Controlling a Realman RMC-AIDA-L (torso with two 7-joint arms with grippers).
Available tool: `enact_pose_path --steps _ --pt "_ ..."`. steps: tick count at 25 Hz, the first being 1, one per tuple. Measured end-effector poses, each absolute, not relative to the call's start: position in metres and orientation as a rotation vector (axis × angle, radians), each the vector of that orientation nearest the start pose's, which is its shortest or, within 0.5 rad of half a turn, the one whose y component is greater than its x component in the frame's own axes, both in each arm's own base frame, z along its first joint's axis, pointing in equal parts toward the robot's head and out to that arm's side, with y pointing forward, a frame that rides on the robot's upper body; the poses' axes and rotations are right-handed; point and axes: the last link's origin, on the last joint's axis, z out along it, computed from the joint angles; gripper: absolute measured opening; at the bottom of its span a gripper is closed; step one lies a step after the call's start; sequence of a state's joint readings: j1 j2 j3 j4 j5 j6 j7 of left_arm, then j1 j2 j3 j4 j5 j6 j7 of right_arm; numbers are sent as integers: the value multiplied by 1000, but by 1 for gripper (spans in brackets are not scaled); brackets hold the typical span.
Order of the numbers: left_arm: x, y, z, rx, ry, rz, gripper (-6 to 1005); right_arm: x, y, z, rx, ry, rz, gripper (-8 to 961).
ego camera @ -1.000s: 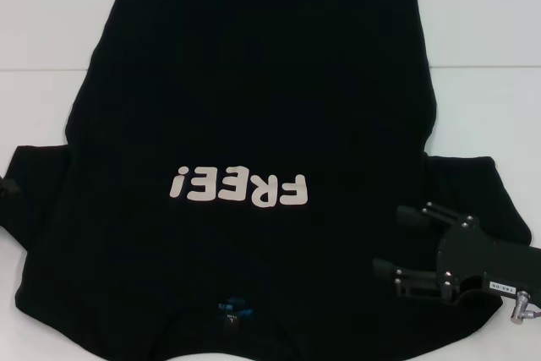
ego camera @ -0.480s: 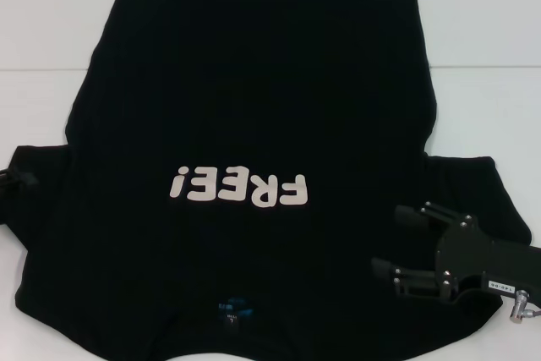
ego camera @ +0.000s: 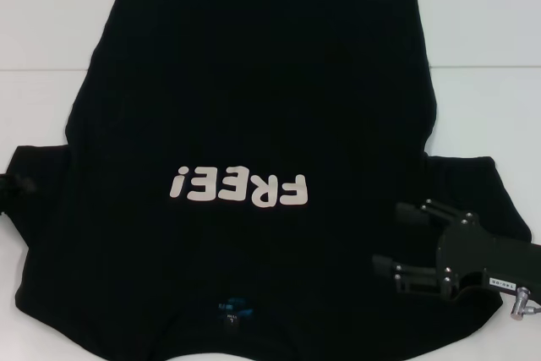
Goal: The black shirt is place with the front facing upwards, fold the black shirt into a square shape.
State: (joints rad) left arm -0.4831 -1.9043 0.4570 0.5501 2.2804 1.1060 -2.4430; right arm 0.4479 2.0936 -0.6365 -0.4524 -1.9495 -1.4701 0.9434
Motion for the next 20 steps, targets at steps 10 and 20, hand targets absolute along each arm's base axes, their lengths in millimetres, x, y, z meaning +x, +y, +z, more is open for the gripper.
enact_pose_path --steps 10,20 --pt "-398 344 86 -1549 -1917 -554 218 297 297 -33 -2625 410 694 944" --pt "-401 343 94 -1533 -1874 -560 35 297 297 -33 -2622 413 701 944"
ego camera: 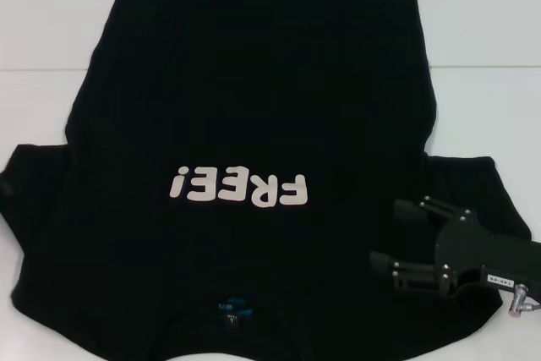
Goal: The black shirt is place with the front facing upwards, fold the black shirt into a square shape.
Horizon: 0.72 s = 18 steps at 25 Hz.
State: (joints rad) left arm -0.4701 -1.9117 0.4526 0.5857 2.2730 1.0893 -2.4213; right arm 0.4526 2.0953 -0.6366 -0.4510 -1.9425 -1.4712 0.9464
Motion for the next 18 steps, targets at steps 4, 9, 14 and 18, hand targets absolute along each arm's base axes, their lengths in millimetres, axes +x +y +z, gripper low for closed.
enact_pose_path --steps 4,9,14,18 --pt "-403 344 105 -1513 -1829 -556 24 297 298 -33 -2618 414 704 944" --pt "-404 349 121 -1491 -1770 -552 24 296 298 -33 -2618 412 707 944" --pt "-403 352 128 -1483 -1738 -552 24 295 297 -33 -2621 411 713 944" --pt "-402 354 133 -1476 -1722 -554 24 295 297 -33 -2621 411 715 944"
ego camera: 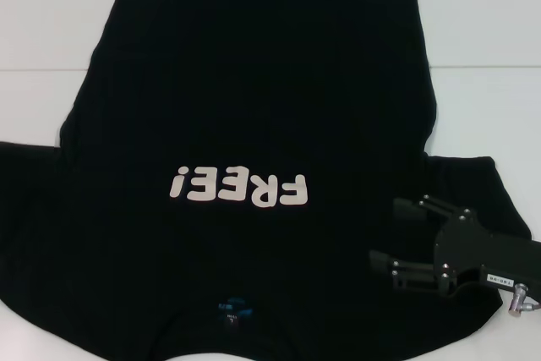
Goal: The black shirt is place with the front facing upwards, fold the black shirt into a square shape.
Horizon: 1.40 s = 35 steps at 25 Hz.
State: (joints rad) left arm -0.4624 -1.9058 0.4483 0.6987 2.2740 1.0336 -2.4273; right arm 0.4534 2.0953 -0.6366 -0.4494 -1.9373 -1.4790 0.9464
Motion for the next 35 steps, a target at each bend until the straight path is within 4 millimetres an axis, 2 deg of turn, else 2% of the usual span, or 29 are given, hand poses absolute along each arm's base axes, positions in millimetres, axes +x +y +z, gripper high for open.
enact_pose_path --steps 11,17,23,35 --pt "-391 362 136 -1491 -1730 -589 23 294 297 -34 -2623 410 718 945" --pt "-369 367 126 -1561 -1826 -655 23 295 296 -35 -2625 418 722 944" --pt "-341 374 105 -1659 -1875 -774 23 294 296 -36 -2626 418 724 944" --pt "-328 364 48 -1704 -1996 -836 23 294 294 -38 -2632 426 730 945"
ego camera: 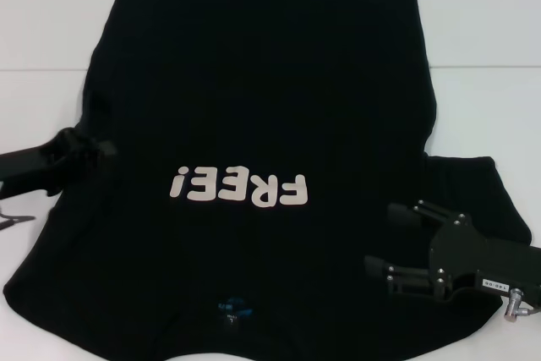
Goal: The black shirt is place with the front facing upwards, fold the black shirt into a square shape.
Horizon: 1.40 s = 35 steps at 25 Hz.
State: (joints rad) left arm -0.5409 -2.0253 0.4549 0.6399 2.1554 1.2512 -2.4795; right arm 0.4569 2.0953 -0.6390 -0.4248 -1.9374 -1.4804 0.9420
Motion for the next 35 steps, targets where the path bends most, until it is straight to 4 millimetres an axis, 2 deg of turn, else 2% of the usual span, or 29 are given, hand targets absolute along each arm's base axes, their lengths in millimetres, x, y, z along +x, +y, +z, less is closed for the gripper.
enact_pose_path --steps 7,11,14,19,22,25,27,30,35 --pt "-331 357 35 2177 2456 1286 66 293 295 -38 -2638 424 730 944" --pt "-334 353 32 2146 2467 1312 90 293 295 -39 -2639 424 733 945" --pt "-333 352 32 2134 2455 1313 301 293 295 -39 -2639 424 733 945" --pt "-327 346 27 2118 2389 1292 548 293 295 -39 -2638 425 734 945" --pt "-314 341 29 2265 2181 1311 667 293 295 -37 -2621 436 745 944" --pt "-297 328 35 2568 1754 1351 785 295 298 -31 -2578 514 780 944" --pt "-292 317 35 2744 1499 1334 816 297 301 -22 -2547 604 802 944" --pt "-293 301 26 2946 1210 1233 862 302 308 -2 -2488 800 820 944" --pt "-299 281 11 3150 912 1046 939 314 314 43 -2389 1157 771 944"
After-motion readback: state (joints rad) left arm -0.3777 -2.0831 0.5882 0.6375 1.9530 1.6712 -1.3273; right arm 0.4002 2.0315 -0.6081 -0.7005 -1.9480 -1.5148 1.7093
